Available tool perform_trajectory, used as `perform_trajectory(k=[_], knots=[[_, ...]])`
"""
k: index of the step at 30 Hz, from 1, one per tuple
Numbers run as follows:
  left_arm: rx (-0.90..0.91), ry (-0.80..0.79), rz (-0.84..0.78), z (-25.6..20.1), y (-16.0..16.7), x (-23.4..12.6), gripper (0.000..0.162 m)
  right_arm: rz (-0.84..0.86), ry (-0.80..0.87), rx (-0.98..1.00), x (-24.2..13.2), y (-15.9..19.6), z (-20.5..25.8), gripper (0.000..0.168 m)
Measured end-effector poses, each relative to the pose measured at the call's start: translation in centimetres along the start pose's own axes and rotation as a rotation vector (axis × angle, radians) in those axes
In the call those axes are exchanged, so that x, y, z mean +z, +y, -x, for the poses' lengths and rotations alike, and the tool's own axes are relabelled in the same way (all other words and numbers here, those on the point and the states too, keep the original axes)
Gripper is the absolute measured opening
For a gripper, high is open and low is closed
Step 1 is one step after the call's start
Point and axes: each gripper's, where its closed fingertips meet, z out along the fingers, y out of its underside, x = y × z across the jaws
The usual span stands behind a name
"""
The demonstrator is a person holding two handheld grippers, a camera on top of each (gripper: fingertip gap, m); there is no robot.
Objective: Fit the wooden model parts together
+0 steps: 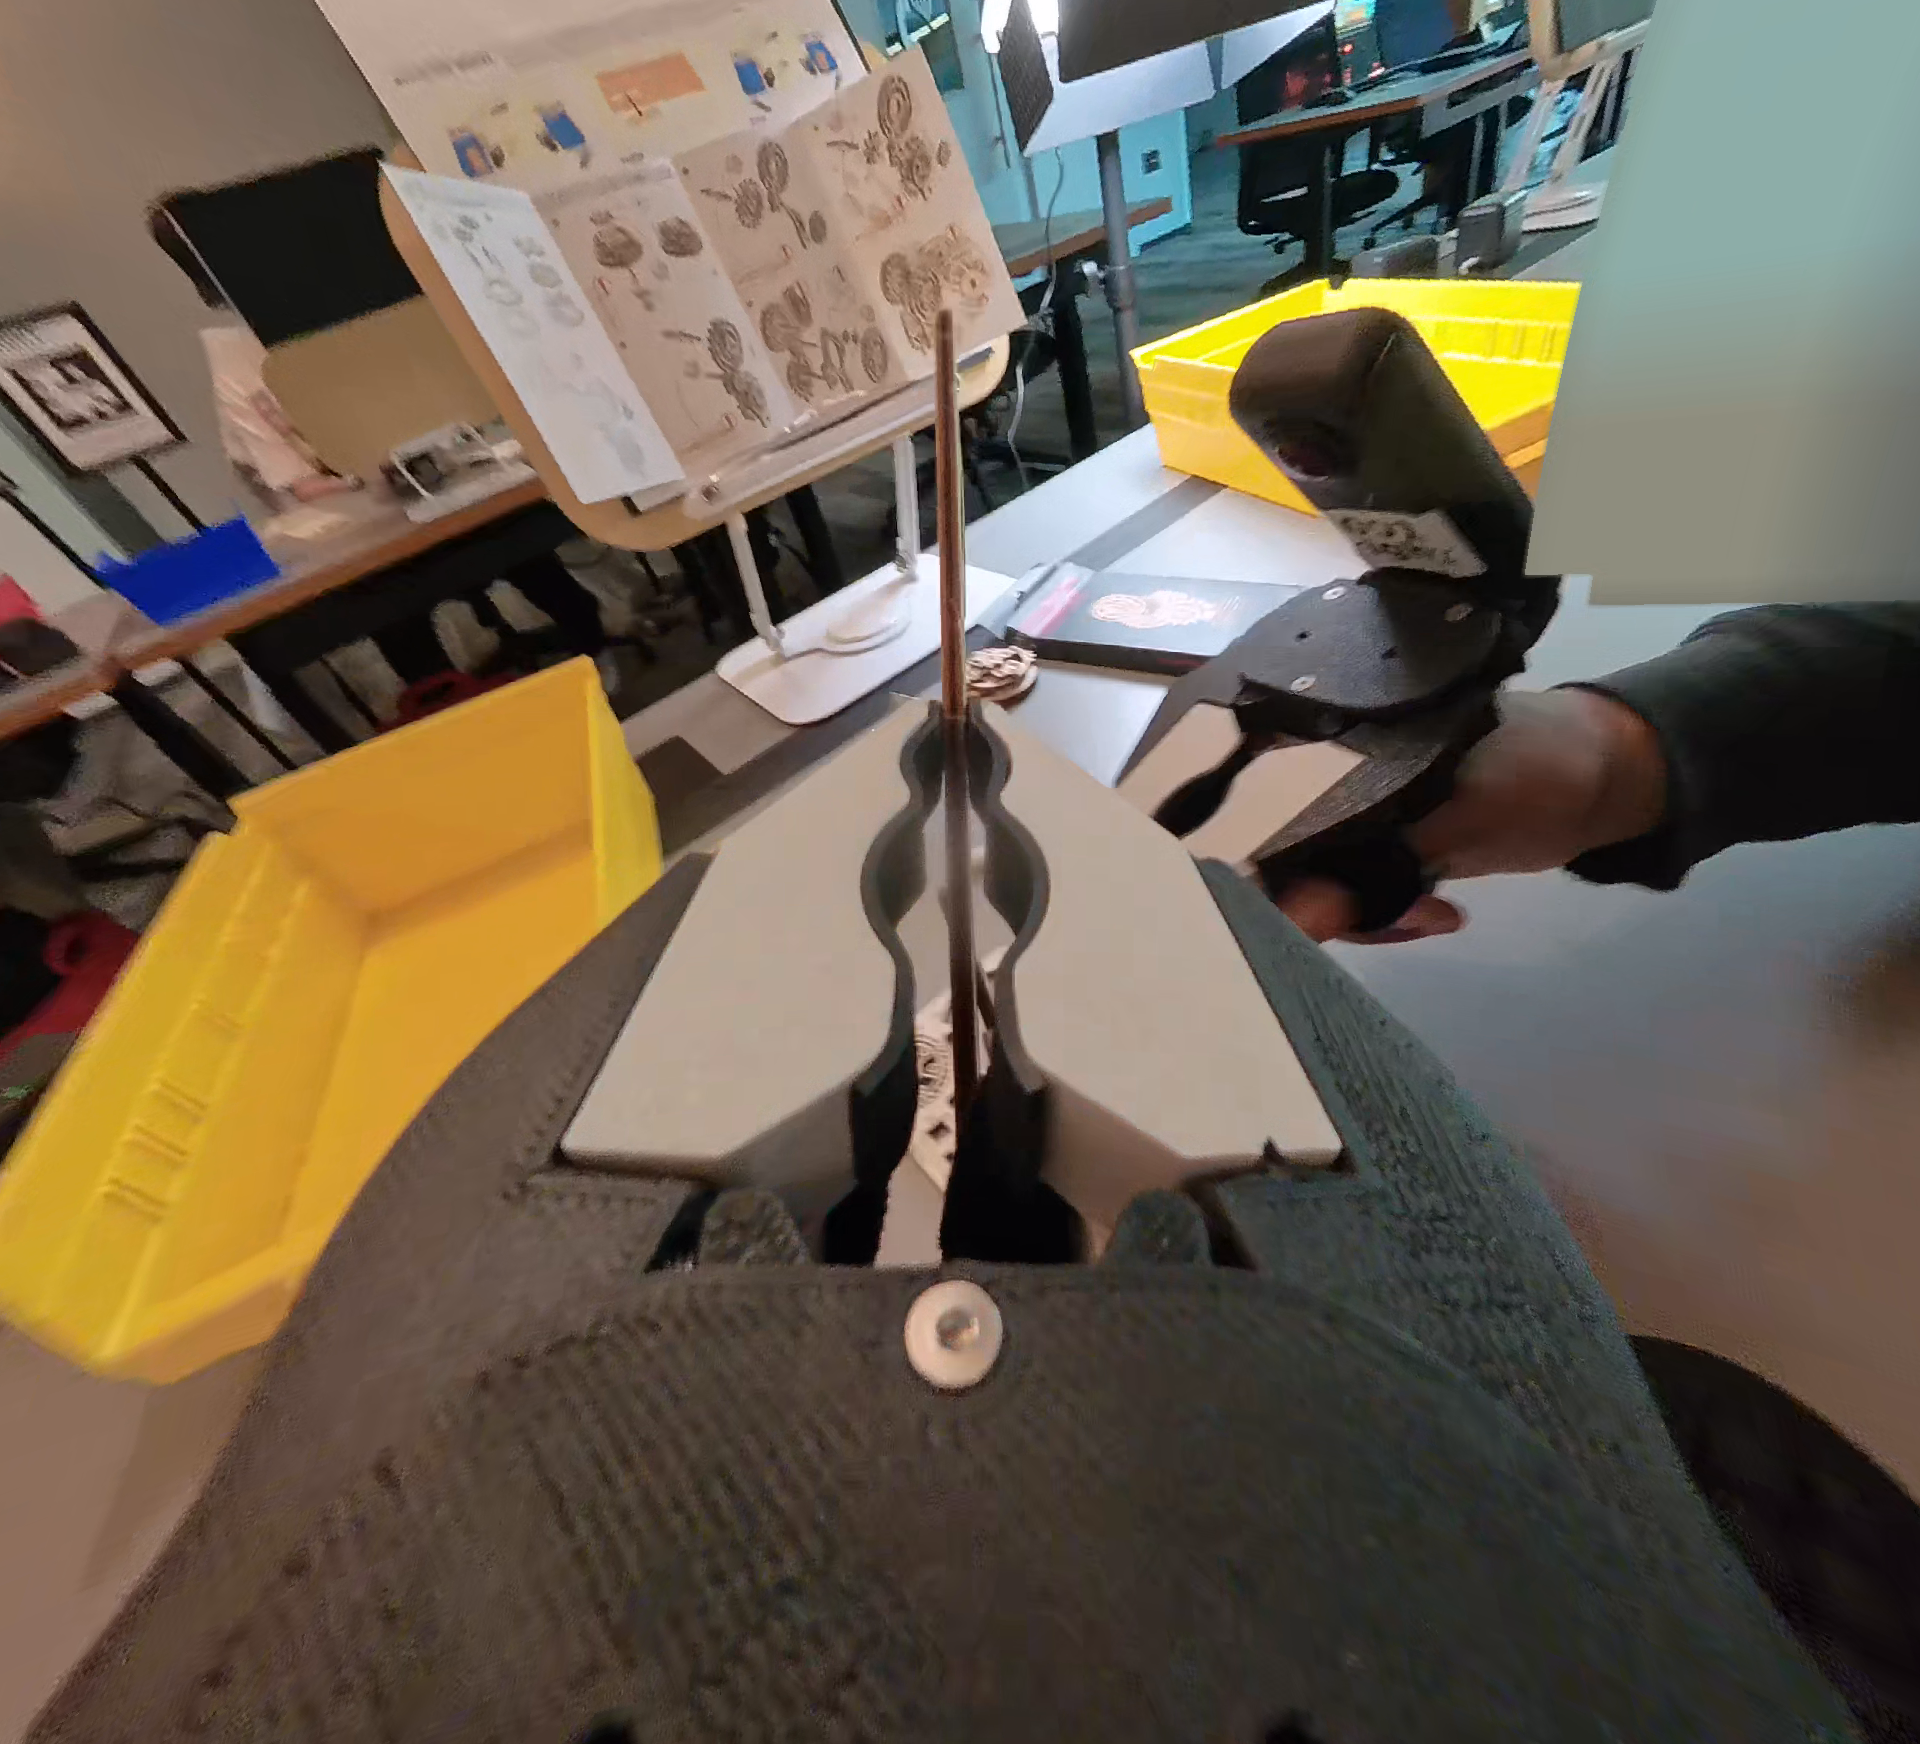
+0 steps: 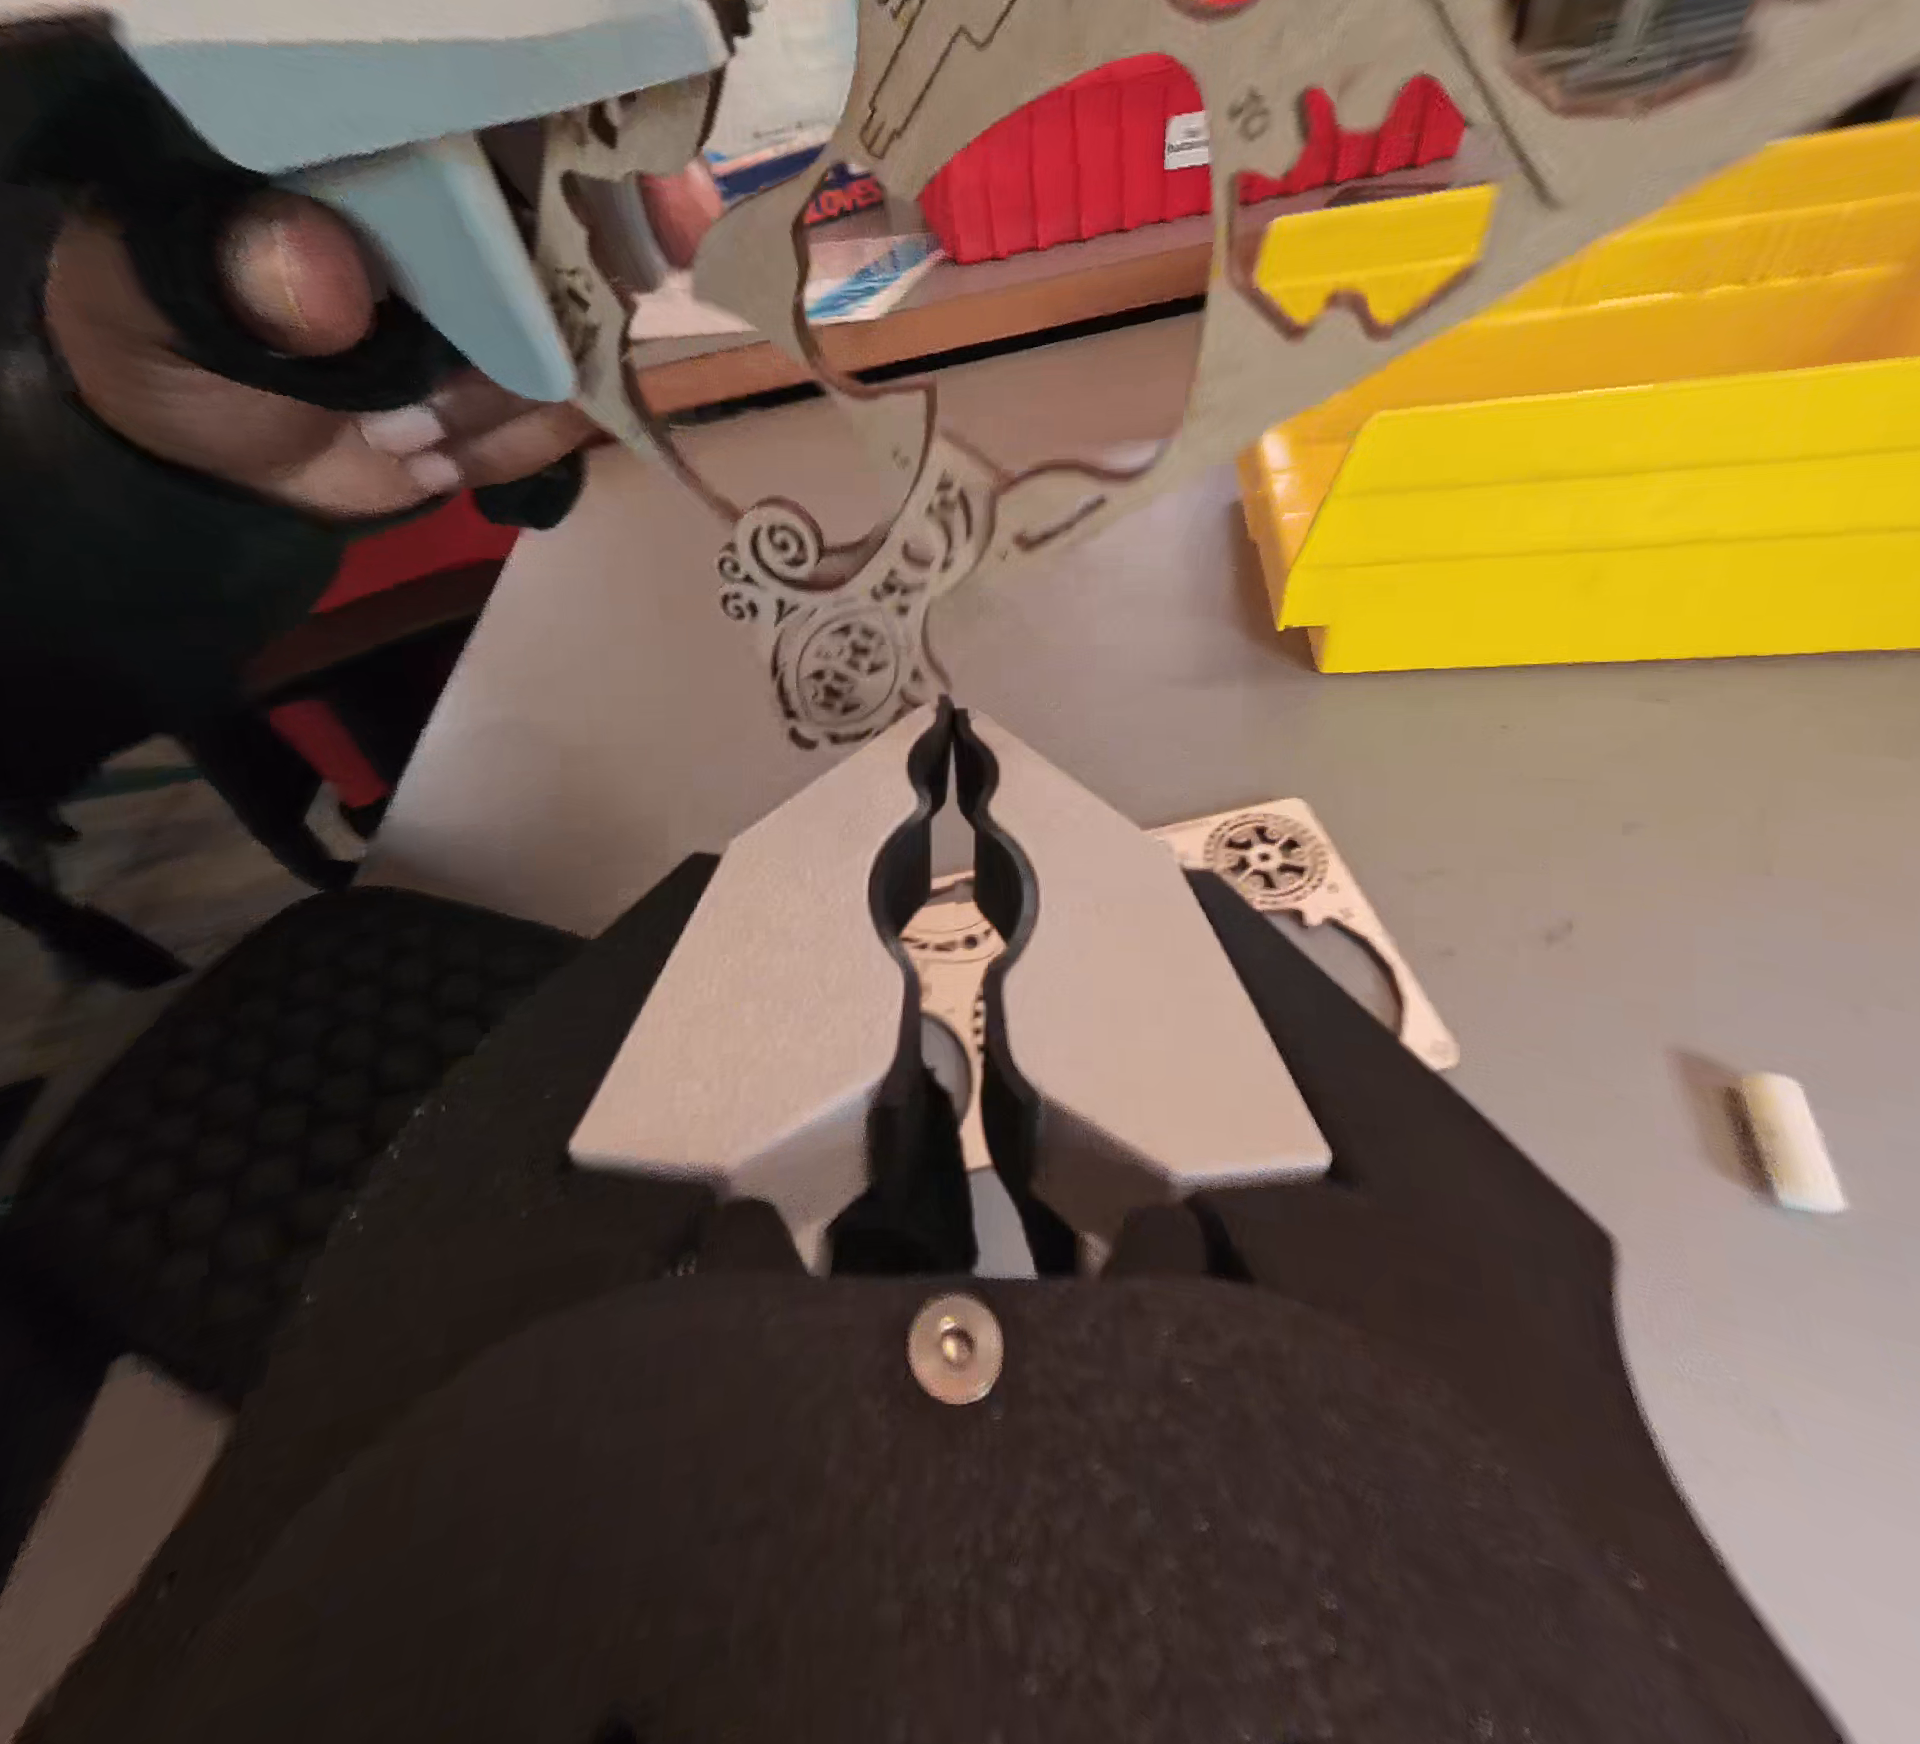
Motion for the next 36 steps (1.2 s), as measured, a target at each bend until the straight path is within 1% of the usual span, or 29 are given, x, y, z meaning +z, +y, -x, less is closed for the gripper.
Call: perform_trajectory(k=[2, 4, 5, 6, 7, 8, 9, 10, 11, 12, 13, 14, 18, 19, 20, 22, 26, 27, 28, 30, 31, 33, 36], knots=[[0.079, -0.015, -0.012, 0.4, 0.1, -0.2, 0.001, 0.010, -0.131, 0.092, -1.0, 0.1, 1.3, 0.000], [0.104, 0.021, -0.027, -0.1, 0.6, -0.2, 0.001, -0.027, -0.268, 0.185, -2.2, -0.4, 2.6, 0.000], [0.075, 0.030, -0.029, -0.1, 0.8, -0.2, 0.001, -0.019, -0.270, 0.226, -2.5, -0.2, 2.3, 0.000], [0.038, 0.042, -0.032, -0.3, 1.0, 0.0, 0.001, -0.006, -0.236, 0.238, -2.4, 0.2, 1.6, 0.001], [0.006, 0.056, -0.043, -0.5, 1.0, 0.1, 0.001, 0.011, -0.201, 0.225, -2.1, 0.7, 1.0, 0.021], [-0.018, 0.068, -0.064, -0.8, 0.7, 0.2, 0.002, 0.033, -0.193, 0.228, -1.7, 1.3, 0.8, 0.051], [-0.046, 0.085, -0.089, -1.2, 0.2, 0.3, 0.002, 0.047, -0.215, 0.255, -1.3, 1.8, 1.0, 0.071], [-0.083, 0.112, -0.117, -1.6, -0.3, 0.4, 0.002, 0.040, -0.244, 0.291, -0.9, 1.9, 1.4, 0.081], [-0.126, 0.140, -0.147, -2.1, -0.9, 0.5, 0.002, 0.020, -0.268, 0.323, -0.6, 1.9, 1.6, 0.084], [-0.159, 0.160, -0.175, -2.5, -1.4, 0.6, 0.001, -0.001, -0.311, 0.359, -0.5, 1.7, 2.1, 0.075], [-0.170, 0.168, -0.195, -2.7, -1.7, 0.7, 0.001, -0.021, -0.375, 0.397, -0.8, 1.2, 2.7, 0.047], [-0.158, 0.160, -0.214, -2.7, -2.0, 0.8, 0.002, -0.028, -0.431, 0.433, -1.3, 0.8, 3.3, 0.026], [-0.067, 0.132, -0.266, -2.6, -2.7, 0.8, 0.002, -0.015, -0.484, 0.516, -3.3, 0.6, 3.4, 0.017], [-0.017, 0.121, -0.265, -2.7, -2.5, 0.9, 0.002, -0.010, -0.496, 0.547, -4.0, 0.7, 3.4, 0.003], [0.035, 0.109, -0.257, -2.9, -2.3, 1.0, 0.003, 0.002, -0.491, 0.583, -4.6, 1.0, 3.1, 0.003], [0.106, 0.141, -0.249, -3.9, -1.8, 1.1, 0.002, 0.025, -0.472, 0.601, -5.8, 1.9, 2.6, 0.002], [0.263, 0.143, -0.192, -5.2, 0.5, 2.2, 0.001, -0.051, -0.543, 0.602, -9.1, 0.7, 3.1, 0.002], [0.312, 0.116, -0.161, -5.1, 1.3, 2.7, 0.001, -0.020, -0.493, 0.587, -9.5, 1.1, 2.7, 0.002], [0.346, 0.073, -0.121, -4.7, 2.1, 3.1, 0.001, 0.053, -0.393, 0.521, -9.6, 2.3, 1.9, 0.002], [0.320, 0.025, -0.072, -3.8, 3.2, 3.6, 0.001, 0.233, -0.203, 0.292, -10.7, 5.3, 0.5, 0.002], [0.275, 0.015, -0.064, -3.3, 3.4, 3.6, 0.001, 0.292, -0.156, 0.232, -11.6, 6.0, 0.3, 0.002], [0.191, -0.002, -0.066, -2.3, 3.5, 3.4, 0.001, 0.339, -0.094, 0.221, -13.4, 6.2, -0.5, 0.002], [0.098, 0.021, -0.077, -2.2, 3.9, 3.2, 0.001, 0.409, 0.060, 0.164, -15.5, 6.2, -3.9, 0.002]])
